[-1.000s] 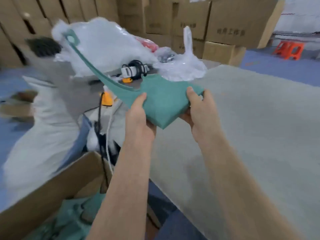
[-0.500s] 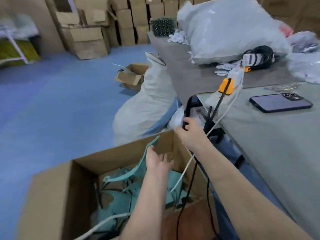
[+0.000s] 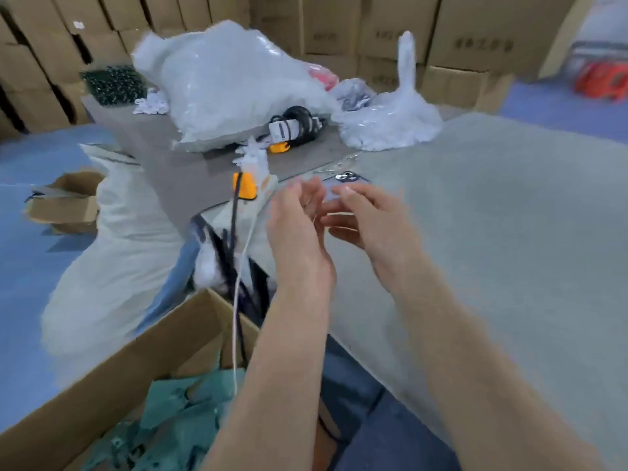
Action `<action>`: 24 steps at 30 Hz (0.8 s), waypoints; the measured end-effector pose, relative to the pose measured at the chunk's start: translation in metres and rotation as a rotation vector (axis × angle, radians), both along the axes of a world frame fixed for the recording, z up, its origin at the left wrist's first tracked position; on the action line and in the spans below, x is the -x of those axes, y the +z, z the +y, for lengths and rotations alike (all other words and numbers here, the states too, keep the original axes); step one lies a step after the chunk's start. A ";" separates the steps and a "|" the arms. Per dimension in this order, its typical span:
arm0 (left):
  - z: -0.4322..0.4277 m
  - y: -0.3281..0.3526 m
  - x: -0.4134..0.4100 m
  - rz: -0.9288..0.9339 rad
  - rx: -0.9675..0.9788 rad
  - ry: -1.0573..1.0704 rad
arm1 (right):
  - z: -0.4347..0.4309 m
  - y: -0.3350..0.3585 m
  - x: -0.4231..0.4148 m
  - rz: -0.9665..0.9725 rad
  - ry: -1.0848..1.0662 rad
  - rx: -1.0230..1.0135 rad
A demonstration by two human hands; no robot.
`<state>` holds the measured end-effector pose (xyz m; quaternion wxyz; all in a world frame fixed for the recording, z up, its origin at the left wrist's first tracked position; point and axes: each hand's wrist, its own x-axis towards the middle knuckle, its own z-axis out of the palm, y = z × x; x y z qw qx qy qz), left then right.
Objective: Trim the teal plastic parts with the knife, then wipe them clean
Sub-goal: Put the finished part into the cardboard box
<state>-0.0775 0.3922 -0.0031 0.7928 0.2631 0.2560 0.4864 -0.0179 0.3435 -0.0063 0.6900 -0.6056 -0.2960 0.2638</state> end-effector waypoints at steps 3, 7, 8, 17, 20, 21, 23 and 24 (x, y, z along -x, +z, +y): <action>-0.070 0.026 -0.070 -0.044 -0.084 -0.341 | -0.080 0.022 -0.054 0.043 -0.298 -0.121; -0.194 0.037 -0.147 0.007 -0.107 -0.774 | -0.214 0.032 -0.100 0.089 -0.711 -0.203; -0.226 0.036 -0.159 0.027 -0.095 -0.864 | -0.248 0.030 -0.105 0.100 -0.807 -0.212; -0.448 0.000 -0.215 0.247 -0.133 -1.407 | -0.474 -0.027 -0.124 0.310 -1.563 -0.262; -0.481 -0.012 -0.230 0.335 -0.164 -1.461 | -0.501 -0.043 -0.142 0.389 -1.633 -0.290; -0.491 -0.016 -0.237 0.354 -0.169 -1.460 | -0.508 -0.046 -0.151 0.411 -1.654 -0.305; -0.505 -0.025 -0.249 0.382 -0.215 -1.438 | -0.516 -0.050 -0.169 0.435 -1.696 -0.340; -0.512 -0.029 -0.255 0.397 -0.236 -1.426 | -0.521 -0.052 -0.178 0.442 -1.710 -0.356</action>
